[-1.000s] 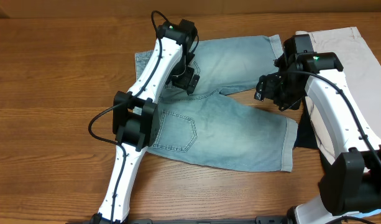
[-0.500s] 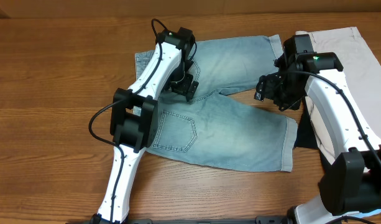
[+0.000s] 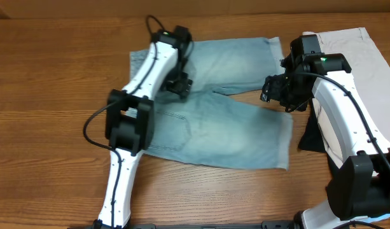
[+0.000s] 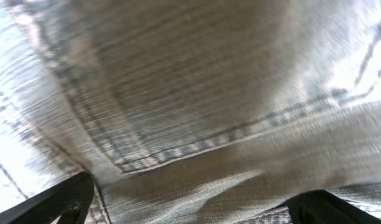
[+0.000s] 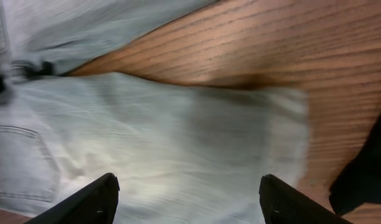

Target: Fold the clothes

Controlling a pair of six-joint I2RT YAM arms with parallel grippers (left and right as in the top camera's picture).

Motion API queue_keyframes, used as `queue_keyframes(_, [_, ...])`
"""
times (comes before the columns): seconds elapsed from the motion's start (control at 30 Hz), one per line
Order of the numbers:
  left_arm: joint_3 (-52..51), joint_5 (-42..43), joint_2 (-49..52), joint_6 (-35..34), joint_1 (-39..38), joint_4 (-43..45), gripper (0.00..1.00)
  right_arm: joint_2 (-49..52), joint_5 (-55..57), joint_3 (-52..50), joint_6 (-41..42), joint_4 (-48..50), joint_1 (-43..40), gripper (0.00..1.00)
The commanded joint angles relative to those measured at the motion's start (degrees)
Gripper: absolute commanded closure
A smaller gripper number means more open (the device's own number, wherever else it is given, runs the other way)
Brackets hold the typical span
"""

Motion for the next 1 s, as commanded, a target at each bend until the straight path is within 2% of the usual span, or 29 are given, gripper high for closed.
queue_keyframes(0.0, [-2.16,-13.40,2.86,2.32,7.58,0.92,0.00,0.28,0.50,1.07,0.20,1.03,0.13,0.24])
queue_keyframes(0.23, [-0.04,-13.03,2.14,2.75,9.64,0.33,0.00,3.02,-1.64,1.07,-0.07,7.06,0.35,0.25])
queue_keyframes(0.4, [7.48,-8.04,-0.15,2.67,8.02,-2.97,0.00,3.80,-1.77,1.09,-0.07,16.52,1.57,0.29])
queue_keyframes(0.53, [15.65,-3.30,-3.91,0.70,7.80,-6.19,0.00,3.87,-2.25,1.09,-0.07,22.45,2.23,0.44])
queue_keyframes(0.67, [23.15,-2.38,-9.35,-1.90,7.78,-8.26,0.00,4.22,-2.01,1.09,-0.28,27.91,3.13,0.67])
queue_keyframes(0.97, [26.84,1.73,-25.42,-2.80,7.72,-5.81,0.00,11.32,-2.49,1.09,0.20,38.56,6.27,0.85])
